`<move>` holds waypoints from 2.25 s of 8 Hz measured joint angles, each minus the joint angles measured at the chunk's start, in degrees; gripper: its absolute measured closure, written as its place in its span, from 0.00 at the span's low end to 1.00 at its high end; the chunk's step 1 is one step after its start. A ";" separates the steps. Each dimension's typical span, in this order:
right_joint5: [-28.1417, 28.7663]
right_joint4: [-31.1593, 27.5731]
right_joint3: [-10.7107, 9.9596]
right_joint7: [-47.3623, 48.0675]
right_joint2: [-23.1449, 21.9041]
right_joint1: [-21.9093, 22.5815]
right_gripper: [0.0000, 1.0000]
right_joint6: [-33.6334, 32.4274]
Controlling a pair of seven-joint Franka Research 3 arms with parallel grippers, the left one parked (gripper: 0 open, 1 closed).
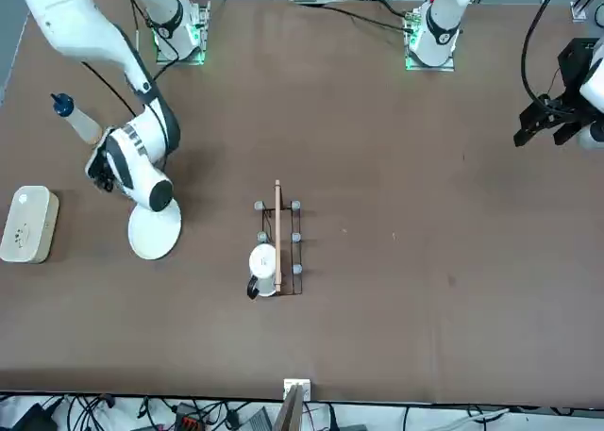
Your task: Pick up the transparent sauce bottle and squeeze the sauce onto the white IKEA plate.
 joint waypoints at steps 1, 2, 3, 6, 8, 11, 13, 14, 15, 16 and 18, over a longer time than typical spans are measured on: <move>2.72 2.01 0.08 -5.13 0.02 -0.02 0.01 -0.01; 5.14 3.67 0.25 -10.45 0.07 -0.03 0.01 0.01; 7.68 5.42 0.59 -16.72 0.09 -0.03 0.00 0.02; 15.46 10.98 0.82 -37.03 0.10 -0.05 0.00 0.00; 18.31 12.10 0.92 -49.42 0.15 -0.04 0.00 0.12; 24.43 17.97 1.18 -68.95 0.08 -0.07 0.00 -0.94; 29.23 23.41 1.22 -81.34 -0.14 -0.21 0.00 -4.09; 31.87 26.35 1.23 -87.01 -0.21 -0.24 0.00 -5.63; 33.48 29.35 1.25 -93.08 -0.49 -0.29 0.00 -7.36; 35.34 31.61 0.94 -100.74 -1.56 -0.36 0.00 -8.52; 42.39 32.68 -4.86 -118.07 -6.85 0.91 0.00 -9.63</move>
